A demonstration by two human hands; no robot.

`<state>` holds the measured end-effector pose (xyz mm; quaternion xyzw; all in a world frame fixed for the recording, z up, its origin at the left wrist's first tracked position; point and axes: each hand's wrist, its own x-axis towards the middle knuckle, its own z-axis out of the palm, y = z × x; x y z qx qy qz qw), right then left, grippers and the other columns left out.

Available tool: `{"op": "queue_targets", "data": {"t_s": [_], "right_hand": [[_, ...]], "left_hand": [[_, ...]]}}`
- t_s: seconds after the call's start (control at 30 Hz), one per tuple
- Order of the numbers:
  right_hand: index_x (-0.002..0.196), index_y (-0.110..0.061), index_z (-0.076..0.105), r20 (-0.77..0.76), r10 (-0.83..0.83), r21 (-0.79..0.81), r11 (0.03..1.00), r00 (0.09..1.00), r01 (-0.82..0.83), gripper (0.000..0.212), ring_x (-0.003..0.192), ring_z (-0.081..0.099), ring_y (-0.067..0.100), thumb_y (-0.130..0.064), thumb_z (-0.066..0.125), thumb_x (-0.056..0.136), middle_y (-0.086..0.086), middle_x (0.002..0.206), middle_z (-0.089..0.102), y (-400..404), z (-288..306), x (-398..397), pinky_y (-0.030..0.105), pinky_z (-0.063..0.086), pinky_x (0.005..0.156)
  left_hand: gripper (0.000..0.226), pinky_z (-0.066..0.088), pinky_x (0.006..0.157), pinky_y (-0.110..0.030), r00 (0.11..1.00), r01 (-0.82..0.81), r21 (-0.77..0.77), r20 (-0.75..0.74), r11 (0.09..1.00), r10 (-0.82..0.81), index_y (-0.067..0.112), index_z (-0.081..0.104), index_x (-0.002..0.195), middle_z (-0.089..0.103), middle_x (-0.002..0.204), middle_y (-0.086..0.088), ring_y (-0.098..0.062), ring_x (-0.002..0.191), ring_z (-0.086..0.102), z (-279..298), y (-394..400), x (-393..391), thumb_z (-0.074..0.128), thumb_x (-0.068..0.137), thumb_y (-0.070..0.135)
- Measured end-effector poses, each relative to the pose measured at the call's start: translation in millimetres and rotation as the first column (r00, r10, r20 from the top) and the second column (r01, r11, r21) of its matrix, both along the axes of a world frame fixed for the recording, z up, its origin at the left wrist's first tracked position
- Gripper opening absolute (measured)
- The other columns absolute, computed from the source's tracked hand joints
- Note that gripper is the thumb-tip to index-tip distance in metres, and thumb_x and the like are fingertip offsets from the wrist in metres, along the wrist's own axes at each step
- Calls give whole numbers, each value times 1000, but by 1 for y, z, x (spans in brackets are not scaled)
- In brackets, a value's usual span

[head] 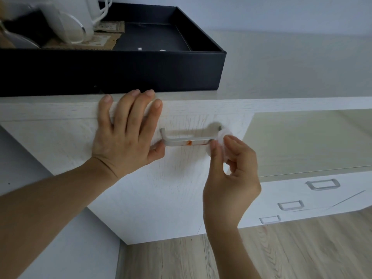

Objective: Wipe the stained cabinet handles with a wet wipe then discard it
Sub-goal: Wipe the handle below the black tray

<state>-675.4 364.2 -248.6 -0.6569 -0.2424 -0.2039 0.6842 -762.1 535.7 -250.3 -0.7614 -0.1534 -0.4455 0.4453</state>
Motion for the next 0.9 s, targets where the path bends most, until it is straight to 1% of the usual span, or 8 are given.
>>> {"op": "queue_targets", "data": {"t_s": [0.07, 0.13, 0.23, 0.27, 0.37, 0.63, 0.77, 0.9], "right_hand": [[89, -3, 68, 99, -62, -40, 997, 993, 67, 8, 79, 60, 7, -9, 68, 83, 1, 93, 65, -1, -5, 5, 5, 47, 73], [88, -3, 70, 82, -108, -29, 993, 991, 110, 7, 78, 59, 8, -6, 69, 83, 5, 89, 66, 0, -6, 7, 4, 46, 71], [87, -4, 71, 125, -82, -46, 995, 989, 89, 8, 74, 56, 7, -8, 69, 82, 5, 87, 60, 5, -7, -3, 3, 44, 69], [87, -4, 72, 127, -72, -46, 996, 989, 79, 8, 74, 55, 6, -8, 69, 82, 5, 87, 58, 6, -7, -5, 2, 43, 69], [87, -6, 71, 26, -94, 8, 996, 995, 94, 6, 73, 53, 0, -10, 70, 83, 1, 88, 57, 9, -8, -4, 4, 43, 68], [87, -9, 72, 80, -45, 1, 999, 996, 46, 6, 72, 54, 3, -10, 70, 81, 0, 83, 58, 5, -7, -4, 2, 41, 67], [92, -22, 67, -48, -23, 97, 995, 999, 27, 8, 78, 57, -5, -22, 64, 84, -6, 85, 60, -1, -6, 2, 3, 41, 71], [96, -32, 61, -76, 35, 106, 994, 996, -27, 11, 80, 63, -1, -31, 62, 85, -4, 86, 66, 5, -5, -5, 7, 45, 72]], "left_hand": [[69, 19, 107, -53, 1000, 4, -5, 4, 1000, -4, 0, 24, 136, 20, 141, -21, -35, 129, 24, 0, 0, 0, 46, 92, 48], [69, 19, 107, -53, 1000, 10, -8, 10, 1000, -10, 0, 24, 136, 20, 140, -21, -35, 129, 24, 0, 0, 0, 46, 91, 48], [68, 19, 107, -52, 1000, 12, -4, 2, 1000, -12, 0, 23, 135, 20, 140, -21, -35, 128, 24, 0, 0, 0, 45, 92, 47], [67, 19, 106, -52, 1000, 13, -4, 2, 1000, -13, 0, 23, 135, 20, 140, -21, -35, 128, 24, 0, 0, 0, 45, 92, 47], [68, 20, 105, -53, 1000, 17, -4, 7, 1000, -17, 1, 23, 136, 20, 141, -21, -34, 129, 24, 1, 0, 1, 45, 92, 48], [68, 18, 107, -53, 1000, 13, -3, 5, 1000, -13, 0, 23, 136, 19, 141, -21, -35, 129, 23, -1, 0, 1, 45, 92, 48], [69, 19, 106, -53, 1000, 12, -1, 13, 1000, -12, 1, 24, 136, 20, 141, -21, -35, 129, 24, -1, 0, 1, 47, 91, 48], [69, 19, 106, -53, 1000, 8, -3, 9, 1000, -8, 0, 23, 136, 20, 141, -21, -35, 128, 24, -1, 0, 1, 45, 91, 48]]}}
